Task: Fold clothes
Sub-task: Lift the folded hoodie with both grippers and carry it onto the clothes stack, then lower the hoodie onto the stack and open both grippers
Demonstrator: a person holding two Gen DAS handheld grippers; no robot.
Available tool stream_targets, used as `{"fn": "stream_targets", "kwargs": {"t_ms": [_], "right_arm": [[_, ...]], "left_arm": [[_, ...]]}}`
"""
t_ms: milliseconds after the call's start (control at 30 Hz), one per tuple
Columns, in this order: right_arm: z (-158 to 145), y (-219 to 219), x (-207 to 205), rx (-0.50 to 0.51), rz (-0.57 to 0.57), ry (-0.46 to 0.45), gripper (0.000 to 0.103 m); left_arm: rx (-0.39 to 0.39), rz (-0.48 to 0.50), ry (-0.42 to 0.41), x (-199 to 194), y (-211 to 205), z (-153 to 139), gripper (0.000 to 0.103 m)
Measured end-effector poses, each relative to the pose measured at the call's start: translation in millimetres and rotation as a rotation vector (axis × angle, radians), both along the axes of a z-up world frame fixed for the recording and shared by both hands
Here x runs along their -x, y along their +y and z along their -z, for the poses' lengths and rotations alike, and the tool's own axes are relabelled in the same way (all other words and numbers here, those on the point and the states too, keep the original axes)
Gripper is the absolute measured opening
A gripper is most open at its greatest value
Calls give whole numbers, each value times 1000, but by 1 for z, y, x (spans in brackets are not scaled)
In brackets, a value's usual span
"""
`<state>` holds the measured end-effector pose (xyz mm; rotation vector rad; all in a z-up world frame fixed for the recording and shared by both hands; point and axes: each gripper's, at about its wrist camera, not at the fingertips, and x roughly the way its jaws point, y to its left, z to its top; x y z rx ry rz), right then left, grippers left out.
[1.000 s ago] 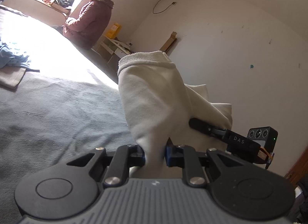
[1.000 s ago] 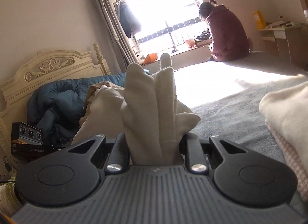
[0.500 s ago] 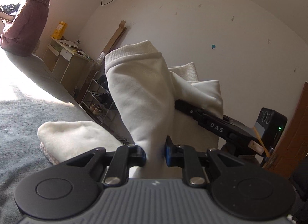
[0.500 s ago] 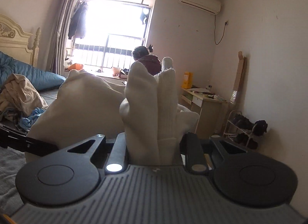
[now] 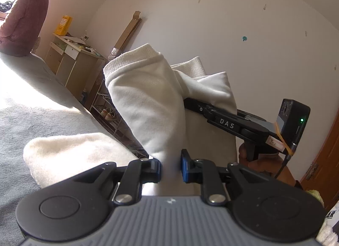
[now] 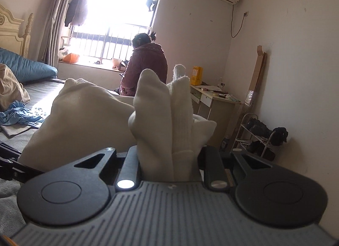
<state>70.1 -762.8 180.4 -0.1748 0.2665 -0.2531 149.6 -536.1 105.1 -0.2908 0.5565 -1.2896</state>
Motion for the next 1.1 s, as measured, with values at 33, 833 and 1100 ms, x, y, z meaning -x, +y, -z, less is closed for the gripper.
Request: {"fn": "stream_targets", "kwargs": {"t_ms": [33,833,1100], "right_arm": [[3,0,-7,-4,-6,5,18],[49,-30,-129,-107,-49,152,85],[6,-47,-25,-26,185,-192,88]], "left_arm": [[0,-4,2,-4,1,2,19],[-103,-68,203,-125,25,102,41],[-91,-143,226,-127,47,103,54]]}}
